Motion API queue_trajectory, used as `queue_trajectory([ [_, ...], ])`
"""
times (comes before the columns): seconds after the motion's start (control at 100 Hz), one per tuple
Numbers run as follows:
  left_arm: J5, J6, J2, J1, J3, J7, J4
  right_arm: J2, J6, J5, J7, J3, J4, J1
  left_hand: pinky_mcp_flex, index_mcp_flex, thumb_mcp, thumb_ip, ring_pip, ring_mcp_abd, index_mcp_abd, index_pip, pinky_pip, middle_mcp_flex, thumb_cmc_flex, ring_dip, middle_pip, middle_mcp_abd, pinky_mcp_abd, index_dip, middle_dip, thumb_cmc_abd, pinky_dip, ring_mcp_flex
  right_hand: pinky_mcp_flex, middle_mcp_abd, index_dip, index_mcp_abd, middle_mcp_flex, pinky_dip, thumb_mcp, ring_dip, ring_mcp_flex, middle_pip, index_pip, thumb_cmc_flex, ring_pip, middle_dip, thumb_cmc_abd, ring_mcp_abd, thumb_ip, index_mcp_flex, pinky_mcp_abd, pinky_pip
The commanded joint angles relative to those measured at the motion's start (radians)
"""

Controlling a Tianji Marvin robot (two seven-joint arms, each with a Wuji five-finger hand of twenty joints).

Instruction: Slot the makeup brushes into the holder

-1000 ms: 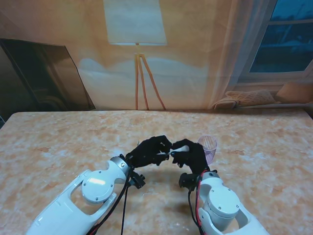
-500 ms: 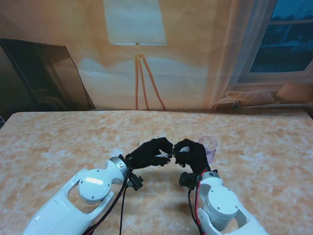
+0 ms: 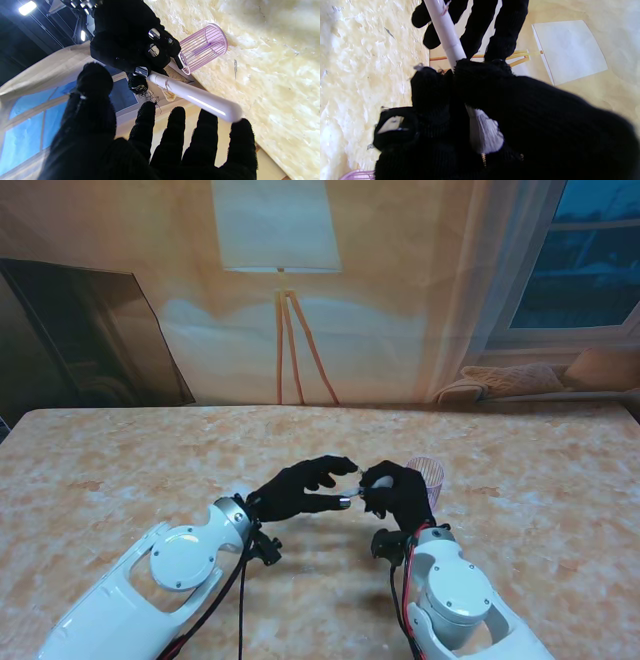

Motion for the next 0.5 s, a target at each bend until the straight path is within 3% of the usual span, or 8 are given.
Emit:
queue_trajectory([
  [0.0, 0.014, -0.018, 0.012, 0.002, -0.013, -0.030, 0.003, -0.001, 0.005, -0.015, 0.015, 0.010, -0.010, -0.009, -0.024, 0.034, -0.045, -0.018, -0.044, -0.043, -0.010, -0.039, -0.087, -0.032, -0.019, -0.049, -0.030, -0.035, -0.037, -0.031, -0.030, 0.026, -0.069, -0.037, 0.049, -0.029, 0.011, -0.027, 0.055, 0.031, 0.056, 0.019, 0.025, 0.046, -0.002, 0.045, 0.032, 0.194, -0.040, 0.072, 0.033, 0.037, -0.074, 0.025],
  [0.14, 0.094, -0.069, 0.031, 0.005, -0.028, -0.061, -0.003, 0.006, 0.013, -0.057, 0.023, 0.040, -0.015, -0.008, -0.021, 0.052, -0.050, -0.022, -0.072, -0.053, -0.013, -0.062, -0.169, -0.053, -0.030, -0.079, -0.052, -0.040, -0.036, -0.047, -0.052, 0.031, -0.121, -0.051, 0.049, -0.029, 0.013, -0.027, 0.054, 0.033, 0.056, 0.020, 0.023, 0.048, -0.004, 0.045, 0.032, 0.195, -0.039, 0.072, 0.034, 0.037, -0.074, 0.025],
  [0.49, 0.271, -0.174, 0.049, 0.004, -0.041, -0.046, 0.014, 0.026, 0.007, -0.205, 0.048, 0.132, -0.022, 0.023, -0.011, 0.047, -0.051, -0.023, -0.077, -0.057, -0.027, -0.070, -0.188, -0.055, -0.027, -0.092, -0.059, -0.042, -0.029, -0.052, -0.069, 0.034, -0.126, -0.054, 0.046, -0.030, 0.016, -0.027, 0.050, 0.036, 0.053, 0.022, 0.018, 0.049, -0.006, 0.041, 0.034, 0.194, -0.032, 0.071, 0.035, 0.035, -0.074, 0.023],
])
